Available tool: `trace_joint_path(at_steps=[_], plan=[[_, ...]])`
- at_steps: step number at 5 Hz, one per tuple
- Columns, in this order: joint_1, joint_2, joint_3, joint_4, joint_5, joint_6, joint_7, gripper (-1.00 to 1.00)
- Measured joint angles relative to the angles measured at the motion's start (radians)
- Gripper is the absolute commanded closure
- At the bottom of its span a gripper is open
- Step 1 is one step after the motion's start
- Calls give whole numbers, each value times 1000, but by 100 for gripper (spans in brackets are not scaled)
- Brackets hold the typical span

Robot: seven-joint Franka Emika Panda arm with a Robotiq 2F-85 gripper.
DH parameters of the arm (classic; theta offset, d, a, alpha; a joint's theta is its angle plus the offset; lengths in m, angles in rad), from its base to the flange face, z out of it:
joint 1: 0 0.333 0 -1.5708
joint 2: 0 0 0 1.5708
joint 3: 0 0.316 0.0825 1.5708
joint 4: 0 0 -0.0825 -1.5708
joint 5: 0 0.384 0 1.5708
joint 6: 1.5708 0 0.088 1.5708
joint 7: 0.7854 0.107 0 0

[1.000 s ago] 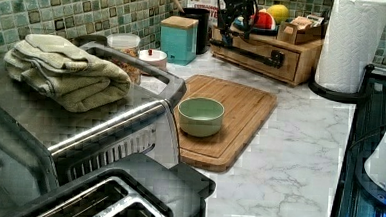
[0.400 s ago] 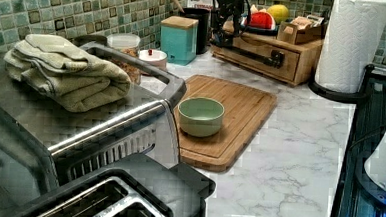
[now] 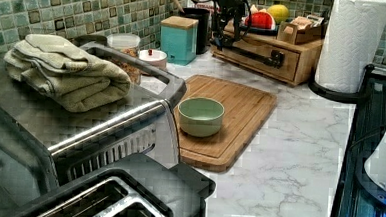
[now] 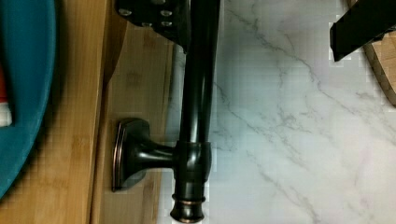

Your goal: Open the drawer.

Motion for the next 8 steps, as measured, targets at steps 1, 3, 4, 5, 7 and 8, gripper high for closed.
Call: trace_joint_path(at_steps=[1, 3, 4, 5, 7, 8], plan=[[0, 0, -1, -27, -22, -18, 21, -100], [7, 3, -35, -61, -25, 4, 29, -100], [1, 18, -52, -61, -20, 64, 26, -100], [-23, 51, -48, -59, 20, 117, 26, -100], [-27, 85, -34, -59, 100, 53, 27, -100], [-21, 90, -35, -63, 96, 32, 27, -100]])
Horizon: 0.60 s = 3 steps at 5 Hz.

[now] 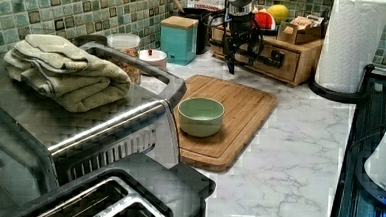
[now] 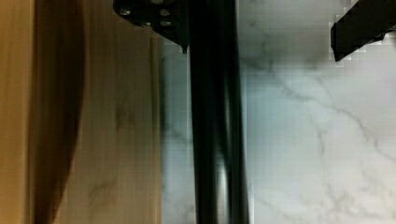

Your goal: Open the drawer.

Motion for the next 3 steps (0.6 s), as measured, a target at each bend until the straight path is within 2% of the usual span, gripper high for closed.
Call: trace_joint_path(at_steps=[3], plan=[[1, -5, 29, -2, 5, 1, 1, -100]])
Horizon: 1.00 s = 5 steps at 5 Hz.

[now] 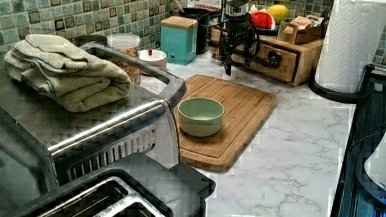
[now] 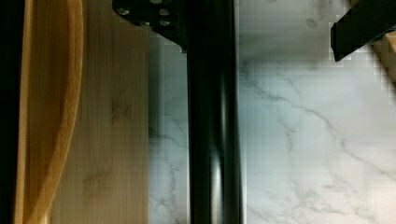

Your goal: Open the drawer.

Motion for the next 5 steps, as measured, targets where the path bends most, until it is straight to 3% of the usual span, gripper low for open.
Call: trace_joint_path(at_steps=[2, 5], plan=[[37, -4, 13, -4, 0, -7, 113, -100], [142, -14, 78, 10, 34, -69, 254, -100]])
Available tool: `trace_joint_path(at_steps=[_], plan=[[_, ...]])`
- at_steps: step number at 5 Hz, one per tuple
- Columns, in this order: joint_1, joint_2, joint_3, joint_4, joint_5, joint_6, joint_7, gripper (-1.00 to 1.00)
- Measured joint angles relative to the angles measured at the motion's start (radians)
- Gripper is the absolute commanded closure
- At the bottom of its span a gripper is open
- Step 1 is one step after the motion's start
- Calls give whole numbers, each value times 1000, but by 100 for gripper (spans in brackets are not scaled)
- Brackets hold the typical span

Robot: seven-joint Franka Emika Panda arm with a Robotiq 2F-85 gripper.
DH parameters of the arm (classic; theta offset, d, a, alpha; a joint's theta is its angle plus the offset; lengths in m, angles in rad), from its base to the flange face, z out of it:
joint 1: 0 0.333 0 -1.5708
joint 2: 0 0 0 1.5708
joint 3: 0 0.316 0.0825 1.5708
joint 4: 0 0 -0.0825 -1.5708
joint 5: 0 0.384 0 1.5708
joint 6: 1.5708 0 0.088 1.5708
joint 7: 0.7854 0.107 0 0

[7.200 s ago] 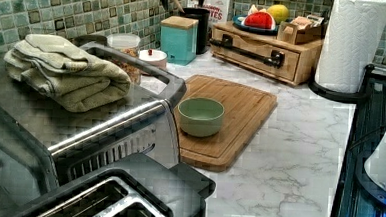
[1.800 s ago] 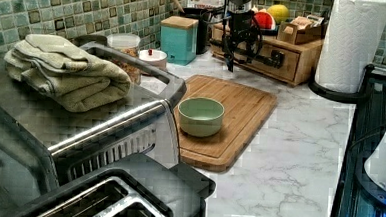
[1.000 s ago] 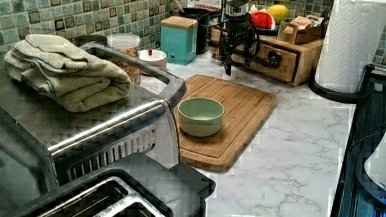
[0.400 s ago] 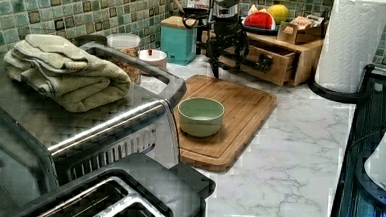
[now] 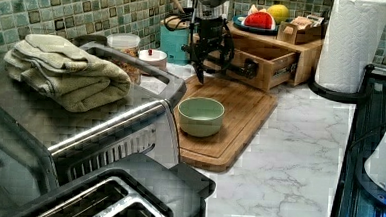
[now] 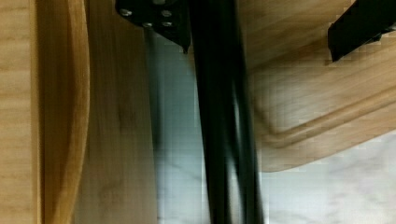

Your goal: Open the drawer.

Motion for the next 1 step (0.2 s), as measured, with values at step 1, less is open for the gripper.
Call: trace_joint_path(at_steps=[1], plan=[[24, 6, 29, 16, 20, -39, 3, -100]])
